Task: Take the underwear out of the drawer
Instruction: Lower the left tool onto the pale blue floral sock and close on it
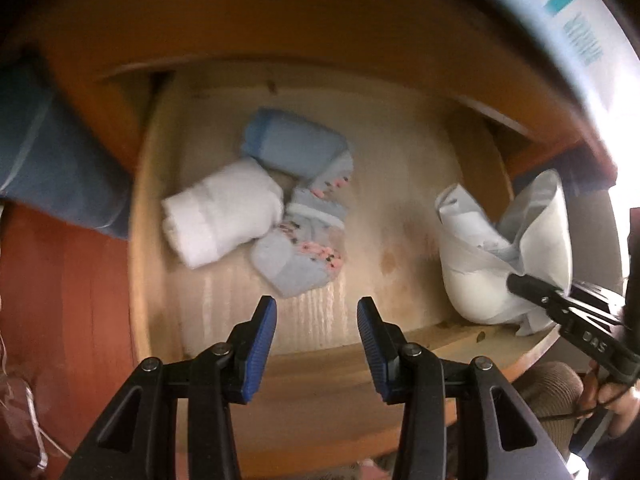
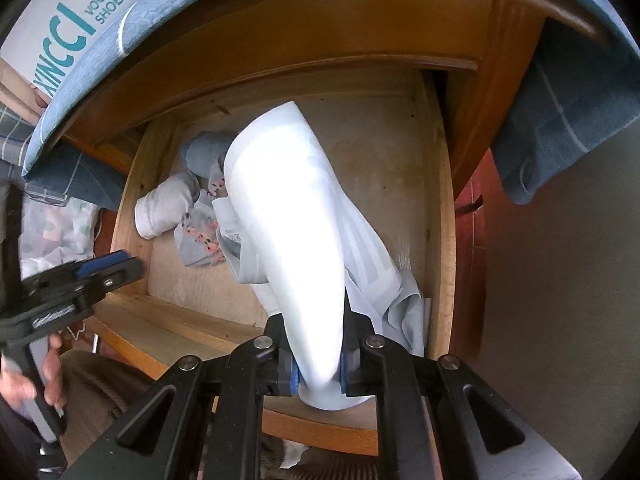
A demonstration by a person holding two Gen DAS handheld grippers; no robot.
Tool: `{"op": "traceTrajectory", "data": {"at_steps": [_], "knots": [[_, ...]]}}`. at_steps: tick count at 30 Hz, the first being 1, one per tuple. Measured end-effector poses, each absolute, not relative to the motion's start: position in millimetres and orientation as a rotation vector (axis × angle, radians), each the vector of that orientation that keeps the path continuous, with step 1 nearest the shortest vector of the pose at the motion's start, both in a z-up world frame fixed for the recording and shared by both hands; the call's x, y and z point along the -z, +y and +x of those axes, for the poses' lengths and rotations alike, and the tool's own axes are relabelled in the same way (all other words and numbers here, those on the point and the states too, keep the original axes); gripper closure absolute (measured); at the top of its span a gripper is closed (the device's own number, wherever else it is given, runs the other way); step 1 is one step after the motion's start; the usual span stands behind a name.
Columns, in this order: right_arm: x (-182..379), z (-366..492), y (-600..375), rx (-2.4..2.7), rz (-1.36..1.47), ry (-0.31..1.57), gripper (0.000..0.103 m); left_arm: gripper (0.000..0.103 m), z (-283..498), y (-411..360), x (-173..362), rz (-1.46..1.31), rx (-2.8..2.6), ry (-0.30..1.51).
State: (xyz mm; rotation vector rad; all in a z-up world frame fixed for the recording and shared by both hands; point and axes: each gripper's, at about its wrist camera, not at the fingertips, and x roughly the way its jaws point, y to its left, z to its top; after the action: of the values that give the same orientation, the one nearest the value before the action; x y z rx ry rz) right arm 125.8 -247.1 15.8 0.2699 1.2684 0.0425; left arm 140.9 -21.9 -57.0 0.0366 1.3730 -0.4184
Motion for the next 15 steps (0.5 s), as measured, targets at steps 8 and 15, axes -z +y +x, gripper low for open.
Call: {"op": "traceTrajectory", "data": {"at_steps": [8,15], "knots": [[-9.5,128.4,-253.5,-0.051,0.338,1.265,0.090,0.060,163.1,-52.9,91.0,0.173,0.462,1.522],[-8.0,128.7,-256.7,-0.066,0.353,1.276,0.090,0.060,175.8,-71.6,104.1,0.236,0.468,1.549]]}}
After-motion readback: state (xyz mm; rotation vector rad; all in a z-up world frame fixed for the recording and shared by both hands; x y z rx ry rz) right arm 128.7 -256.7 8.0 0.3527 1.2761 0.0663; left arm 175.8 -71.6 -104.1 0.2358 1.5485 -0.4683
